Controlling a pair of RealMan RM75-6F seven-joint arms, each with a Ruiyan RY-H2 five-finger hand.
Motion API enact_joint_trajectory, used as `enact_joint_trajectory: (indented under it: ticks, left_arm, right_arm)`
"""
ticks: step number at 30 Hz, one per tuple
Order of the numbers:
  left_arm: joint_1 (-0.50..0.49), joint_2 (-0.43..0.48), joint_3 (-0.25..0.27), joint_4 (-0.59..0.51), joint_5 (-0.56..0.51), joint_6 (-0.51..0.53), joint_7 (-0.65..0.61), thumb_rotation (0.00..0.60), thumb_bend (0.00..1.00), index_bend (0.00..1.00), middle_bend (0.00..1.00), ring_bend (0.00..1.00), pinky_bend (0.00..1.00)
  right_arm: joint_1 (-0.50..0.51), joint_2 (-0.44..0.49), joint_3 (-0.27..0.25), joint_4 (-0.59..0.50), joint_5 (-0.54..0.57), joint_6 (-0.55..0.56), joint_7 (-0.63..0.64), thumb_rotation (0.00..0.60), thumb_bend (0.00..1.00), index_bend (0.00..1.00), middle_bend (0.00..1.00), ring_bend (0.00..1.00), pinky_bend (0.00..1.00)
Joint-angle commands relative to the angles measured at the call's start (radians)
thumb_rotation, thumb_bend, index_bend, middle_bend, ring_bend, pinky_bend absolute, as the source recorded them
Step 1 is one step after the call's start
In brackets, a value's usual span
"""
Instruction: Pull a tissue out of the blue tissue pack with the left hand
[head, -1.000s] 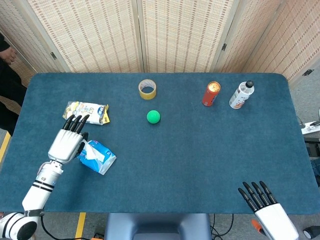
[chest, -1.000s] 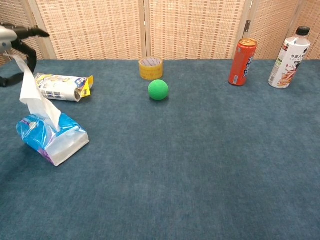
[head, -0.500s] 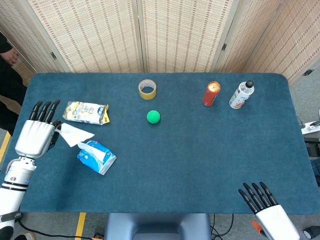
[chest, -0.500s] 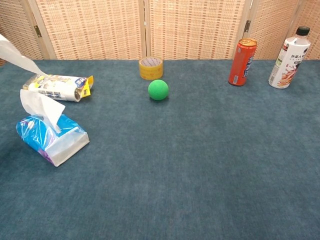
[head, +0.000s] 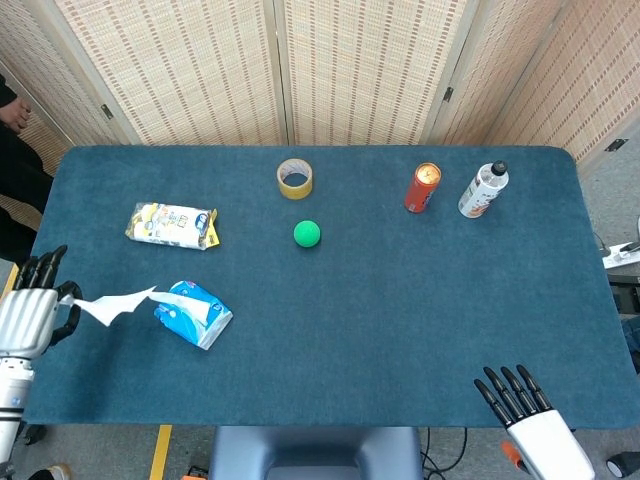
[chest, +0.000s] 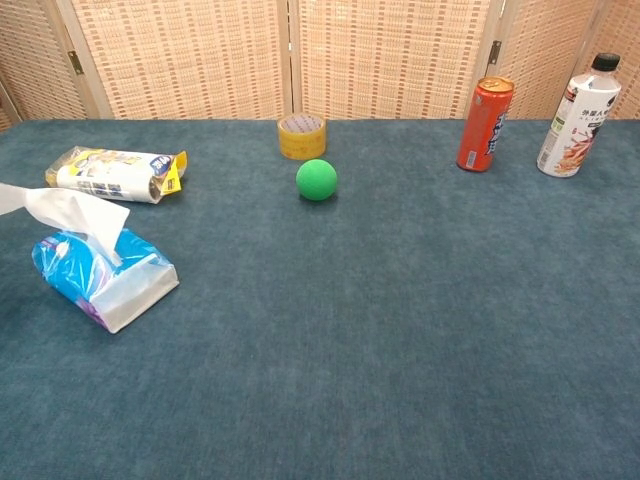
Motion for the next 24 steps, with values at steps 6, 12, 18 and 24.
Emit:
enact_joint_trajectory:
  ticks: [6,12,18,24]
  left_arm:
    - [0.074,-0.059,0.062,-0.065,0.017,0.044,0.02,0.6,0.41,0.08,0.0,0.0,0.05]
    - [0.104,-0.1,0.071,-0.033,0.043,0.081,0.018,0.6,0.39,0.0,0.0,0.0,0.03]
    - [0.14,-0.096,0.077,-0.029,0.094,0.148,0.031,0.6,0.34,0.0,0.0,0.0,0.02]
    - [0.156,-0.094,0.074,-0.041,0.116,0.17,0.035,0.6,0.33,0.0,0.0,0.0,0.02]
  right_arm:
    - [-0.001,0.002,-0.002,0.0,-0.004,0.004,0.003,0.6,0.02,0.0,0.0,0.0,0.0]
    - [-0.001,0.003,-0.002,0.0,-0.005,0.009,0.007,0.6,0.02,0.0,0.0,0.0,0.0]
    - [-0.003,0.003,-0.004,0.001,-0.012,0.012,0.005,0.6,0.02,0.0,0.0,0.0,0.0]
    - [-0.004,0.004,-0.006,0.008,-0.015,0.015,0.01,0.6,0.02,0.0,0.0,0.0,0.0]
